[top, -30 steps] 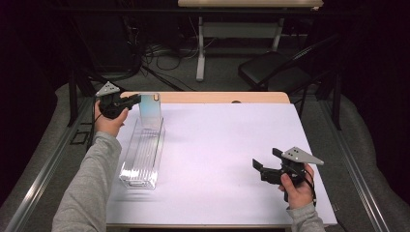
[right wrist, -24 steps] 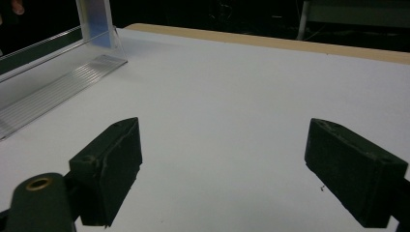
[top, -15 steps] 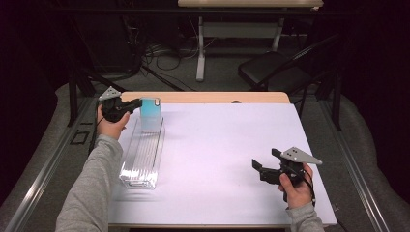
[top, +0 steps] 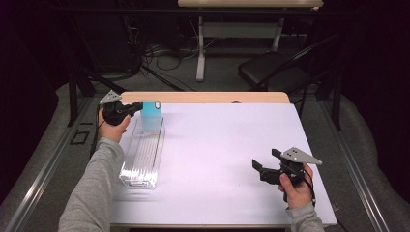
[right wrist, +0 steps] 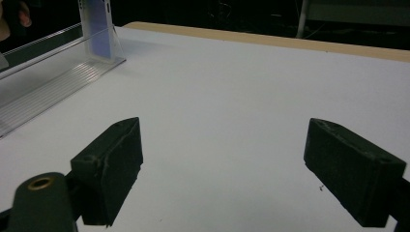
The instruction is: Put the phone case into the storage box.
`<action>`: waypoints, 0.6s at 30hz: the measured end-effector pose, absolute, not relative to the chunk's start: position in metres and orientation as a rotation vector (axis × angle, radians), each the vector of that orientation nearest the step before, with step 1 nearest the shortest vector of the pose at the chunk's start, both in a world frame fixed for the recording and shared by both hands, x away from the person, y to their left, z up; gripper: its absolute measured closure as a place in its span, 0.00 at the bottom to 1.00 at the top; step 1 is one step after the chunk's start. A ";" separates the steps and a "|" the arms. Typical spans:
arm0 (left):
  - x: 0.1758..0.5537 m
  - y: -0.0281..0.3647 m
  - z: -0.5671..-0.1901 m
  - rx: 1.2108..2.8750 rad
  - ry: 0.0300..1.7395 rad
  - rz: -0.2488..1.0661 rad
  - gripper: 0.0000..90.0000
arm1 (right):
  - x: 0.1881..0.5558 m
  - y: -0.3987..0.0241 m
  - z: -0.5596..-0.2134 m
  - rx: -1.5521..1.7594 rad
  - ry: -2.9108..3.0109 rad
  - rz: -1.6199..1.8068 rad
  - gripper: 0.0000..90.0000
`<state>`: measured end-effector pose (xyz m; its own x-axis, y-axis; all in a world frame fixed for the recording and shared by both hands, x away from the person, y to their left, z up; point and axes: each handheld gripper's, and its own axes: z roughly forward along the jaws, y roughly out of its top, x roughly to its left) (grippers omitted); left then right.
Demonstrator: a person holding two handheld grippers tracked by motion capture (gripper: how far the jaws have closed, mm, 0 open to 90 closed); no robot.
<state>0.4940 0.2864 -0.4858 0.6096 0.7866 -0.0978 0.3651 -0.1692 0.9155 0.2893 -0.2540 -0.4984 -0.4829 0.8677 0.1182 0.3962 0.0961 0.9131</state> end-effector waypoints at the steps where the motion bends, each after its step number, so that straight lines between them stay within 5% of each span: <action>1: 0.494 0.286 -0.486 1.772 0.942 0.496 0.93 | 0.289 -0.254 -0.498 1.234 1.923 1.370 0.14; 18: 0.497 0.296 -0.490 1.769 0.986 0.492 0.92 | 0.289 -0.255 -0.499 1.243 1.922 1.372 0.15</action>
<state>0.4973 0.2963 -0.4899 0.5831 0.8045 -0.1132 0.3933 -0.1576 0.9058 0.2889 -0.2549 -0.4992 -0.4802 0.8683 0.1245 0.3997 0.0902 0.9122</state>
